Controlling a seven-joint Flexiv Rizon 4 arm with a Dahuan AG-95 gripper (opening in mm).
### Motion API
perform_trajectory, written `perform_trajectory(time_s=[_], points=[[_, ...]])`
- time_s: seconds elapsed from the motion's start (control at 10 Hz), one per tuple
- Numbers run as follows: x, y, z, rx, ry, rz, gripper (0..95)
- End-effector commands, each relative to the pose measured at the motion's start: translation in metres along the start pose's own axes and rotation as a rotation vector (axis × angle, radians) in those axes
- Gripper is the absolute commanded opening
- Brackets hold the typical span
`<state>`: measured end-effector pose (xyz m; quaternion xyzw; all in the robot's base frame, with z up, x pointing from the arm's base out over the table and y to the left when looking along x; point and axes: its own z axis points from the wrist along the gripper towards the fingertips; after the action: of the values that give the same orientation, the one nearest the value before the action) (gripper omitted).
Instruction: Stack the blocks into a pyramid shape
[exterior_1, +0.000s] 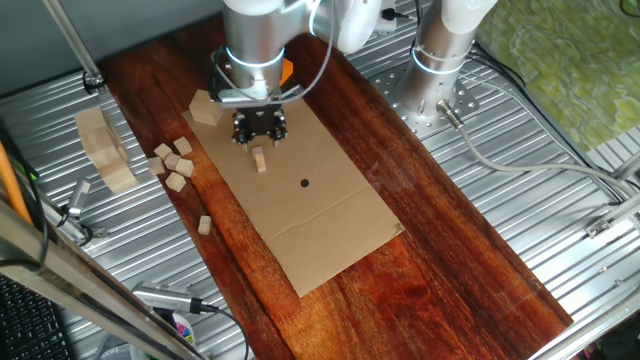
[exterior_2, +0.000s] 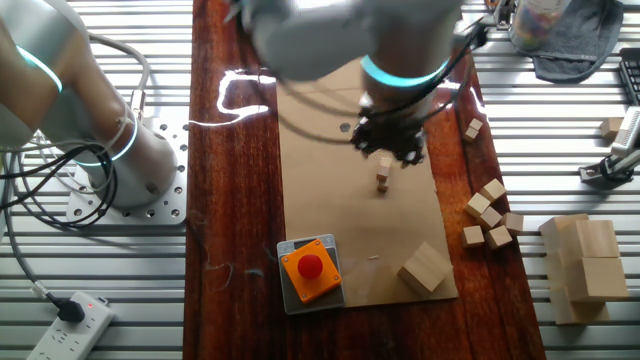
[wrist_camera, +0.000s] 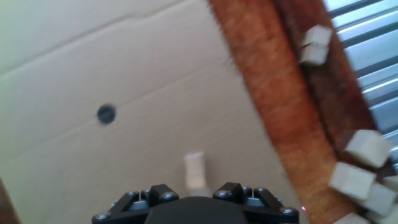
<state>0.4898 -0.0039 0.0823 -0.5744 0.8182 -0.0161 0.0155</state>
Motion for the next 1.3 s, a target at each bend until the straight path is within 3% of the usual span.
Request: perform_trajectory(time_s=[0.1, 0.4, 0.5, 0.7, 0.8, 1.0, 1.3], points=[[-0.029, -0.029, -0.003, 0.002, 0.022, 0.024, 57.0], [-0.062, -0.067, 0.003, 0.004, 0.014, 0.043, 57.0], [-0.083, -0.088, 0.012, 0.014, 0.024, 0.056, 57.0], [-0.107, -0.103, 0.032, 0.044, -0.006, 0.115, 57.0], [-0.113, -0.102, 0.043, 0.059, -0.036, 0.142, 57.0], [-0.115, -0.102, 0.051, 0.079, -0.046, 0.163, 57.0], [-0.113, -0.104, 0.059, 0.156, -0.112, 0.207, 57.0]])
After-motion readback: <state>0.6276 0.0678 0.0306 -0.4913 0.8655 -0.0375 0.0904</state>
